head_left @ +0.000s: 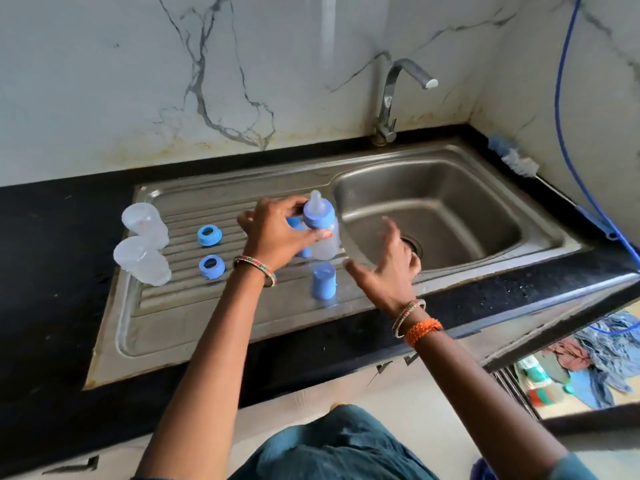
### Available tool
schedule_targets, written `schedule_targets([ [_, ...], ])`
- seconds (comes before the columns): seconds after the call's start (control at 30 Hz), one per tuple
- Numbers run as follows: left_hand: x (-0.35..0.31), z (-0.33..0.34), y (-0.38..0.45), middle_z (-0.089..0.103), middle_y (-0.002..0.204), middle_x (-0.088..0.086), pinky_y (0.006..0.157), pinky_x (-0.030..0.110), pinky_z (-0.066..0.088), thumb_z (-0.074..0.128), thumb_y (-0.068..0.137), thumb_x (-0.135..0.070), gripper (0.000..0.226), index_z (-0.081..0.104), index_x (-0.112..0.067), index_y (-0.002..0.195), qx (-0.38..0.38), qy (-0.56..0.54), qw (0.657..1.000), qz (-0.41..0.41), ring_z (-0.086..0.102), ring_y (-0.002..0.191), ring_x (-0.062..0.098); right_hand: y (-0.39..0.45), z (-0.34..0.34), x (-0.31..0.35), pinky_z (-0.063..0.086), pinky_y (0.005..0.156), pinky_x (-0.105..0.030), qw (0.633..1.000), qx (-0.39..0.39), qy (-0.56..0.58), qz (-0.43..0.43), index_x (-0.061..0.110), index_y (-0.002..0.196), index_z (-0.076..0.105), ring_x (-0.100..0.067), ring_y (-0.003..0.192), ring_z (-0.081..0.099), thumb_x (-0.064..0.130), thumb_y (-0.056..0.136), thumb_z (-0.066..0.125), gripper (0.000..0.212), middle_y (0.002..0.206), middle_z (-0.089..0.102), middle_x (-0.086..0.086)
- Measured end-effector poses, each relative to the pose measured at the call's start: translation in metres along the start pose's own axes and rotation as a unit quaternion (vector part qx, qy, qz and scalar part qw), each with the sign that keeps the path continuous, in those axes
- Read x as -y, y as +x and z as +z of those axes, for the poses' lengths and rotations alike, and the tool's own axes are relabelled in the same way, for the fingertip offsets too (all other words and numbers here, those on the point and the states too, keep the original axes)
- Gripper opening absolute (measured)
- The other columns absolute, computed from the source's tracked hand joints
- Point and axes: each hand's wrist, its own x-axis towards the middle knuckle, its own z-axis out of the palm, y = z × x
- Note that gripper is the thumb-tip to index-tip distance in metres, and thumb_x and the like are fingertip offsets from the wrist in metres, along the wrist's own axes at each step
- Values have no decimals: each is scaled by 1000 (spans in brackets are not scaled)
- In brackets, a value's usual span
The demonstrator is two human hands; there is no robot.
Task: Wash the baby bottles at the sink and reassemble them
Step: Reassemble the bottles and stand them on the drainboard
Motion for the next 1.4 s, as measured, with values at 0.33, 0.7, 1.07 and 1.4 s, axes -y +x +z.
schedule_targets([
  [0.33, 16, -24, -20, 72, 94, -10, 85, 22, 48, 89, 58, -30, 47, 71, -21, 100, 42, 25, 998, -47, 64, 88, -4, 36, 9, 18, 45, 80, -30, 989, 120, -82, -36, 14, 101, 69, -23, 91, 63, 39, 78, 73, 33, 94, 70, -6],
  [0.7, 3, 26, -9, 69, 98, -11, 94, 45, 40, 83, 64, -43, 47, 68, -25, 105, 147, 90, 984, -34, 60, 100, 13, 114, -44, -55, 17, 114, -51, 947, 88, -55, 303, 12, 139, 42, -26, 117, 57, 29, 84, 65, 62, 129, 58, -11],
  [1.07, 9, 34, -1, 68, 102, -11, 88, 36, 45, 84, 66, -35, 48, 67, -19, 108, 118, 32, 992, -13, 59, 98, 9, 128, -30, -50, 16, 113, -59, 930, -26, -169, 325, 6, 136, 33, -32, 125, 51, 27, 80, 69, 69, 136, 51, -12],
  [1.4, 22, 42, -19, 62, 90, -18, 70, -2, 32, 88, 62, -18, 46, 69, -10, 103, 115, -32, 993, -23, 51, 81, -23, 55, -27, 30, 41, 64, -28, 946, -139, 151, -252, 10, 86, 49, -8, 64, 48, 19, 74, 60, 20, 74, 53, 4],
])
